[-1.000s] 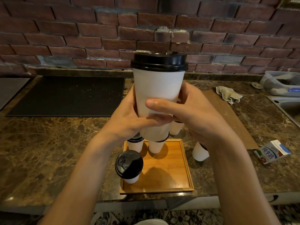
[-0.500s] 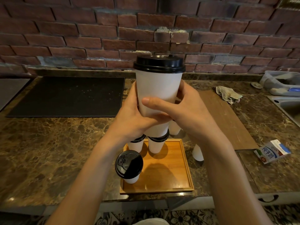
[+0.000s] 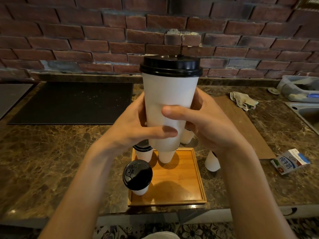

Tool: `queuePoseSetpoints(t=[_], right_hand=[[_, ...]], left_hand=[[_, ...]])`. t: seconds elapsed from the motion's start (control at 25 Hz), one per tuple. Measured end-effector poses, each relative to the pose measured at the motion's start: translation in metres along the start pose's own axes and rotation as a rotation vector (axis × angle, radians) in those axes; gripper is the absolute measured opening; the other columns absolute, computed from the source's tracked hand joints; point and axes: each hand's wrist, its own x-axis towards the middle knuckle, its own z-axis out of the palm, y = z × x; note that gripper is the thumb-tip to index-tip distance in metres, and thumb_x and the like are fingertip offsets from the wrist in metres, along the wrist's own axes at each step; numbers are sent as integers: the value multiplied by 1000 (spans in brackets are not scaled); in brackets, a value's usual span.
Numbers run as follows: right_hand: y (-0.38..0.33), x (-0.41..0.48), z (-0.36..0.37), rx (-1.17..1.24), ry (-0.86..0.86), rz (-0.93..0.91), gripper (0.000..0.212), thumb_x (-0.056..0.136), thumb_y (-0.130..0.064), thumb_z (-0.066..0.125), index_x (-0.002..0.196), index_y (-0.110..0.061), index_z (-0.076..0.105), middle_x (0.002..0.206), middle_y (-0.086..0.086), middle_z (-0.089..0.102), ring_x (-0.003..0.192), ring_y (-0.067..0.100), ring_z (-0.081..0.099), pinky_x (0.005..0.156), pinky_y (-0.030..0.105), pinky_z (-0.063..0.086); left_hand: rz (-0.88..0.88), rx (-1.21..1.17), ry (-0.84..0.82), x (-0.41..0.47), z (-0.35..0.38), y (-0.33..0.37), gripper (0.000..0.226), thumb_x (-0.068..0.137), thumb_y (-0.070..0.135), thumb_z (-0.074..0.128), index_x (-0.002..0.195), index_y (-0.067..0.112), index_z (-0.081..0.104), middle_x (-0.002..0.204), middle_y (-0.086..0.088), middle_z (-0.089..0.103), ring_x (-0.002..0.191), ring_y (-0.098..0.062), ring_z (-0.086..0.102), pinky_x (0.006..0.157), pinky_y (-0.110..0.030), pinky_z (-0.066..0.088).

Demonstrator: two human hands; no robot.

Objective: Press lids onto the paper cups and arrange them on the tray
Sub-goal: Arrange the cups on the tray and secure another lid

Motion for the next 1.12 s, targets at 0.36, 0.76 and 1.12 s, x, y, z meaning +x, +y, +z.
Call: queuePoseSetpoints(t=[0.36,0.76,1.12], right_hand=[[3,-6,-3,40,-59,2,60,63,-20,81,118,-26,56,106,-8,70,106,17,67,82,29,56],[-4,-3,-2,-132,20,23,68,66,-28,78,128,-23,52,116,-4,65,109,14,64,88,34,56],[3,-1,14,-304,269,6,75,68,-39,84,132,-26,48,116,-10,60,103,5,61,80,28,58]], left_hand=[[-13,-39,-17,-3,3,0,83,61,37,81,131,23,38,116,17,61,112,-12,60,82,-20,53],[-2,21,67,0,9,-4,73,64,25,80,126,29,42,113,20,63,109,-6,61,80,-17,52],[-19,105,207,6,12,-13,88,62,17,81,137,25,36,127,2,55,116,-9,57,84,-18,51]])
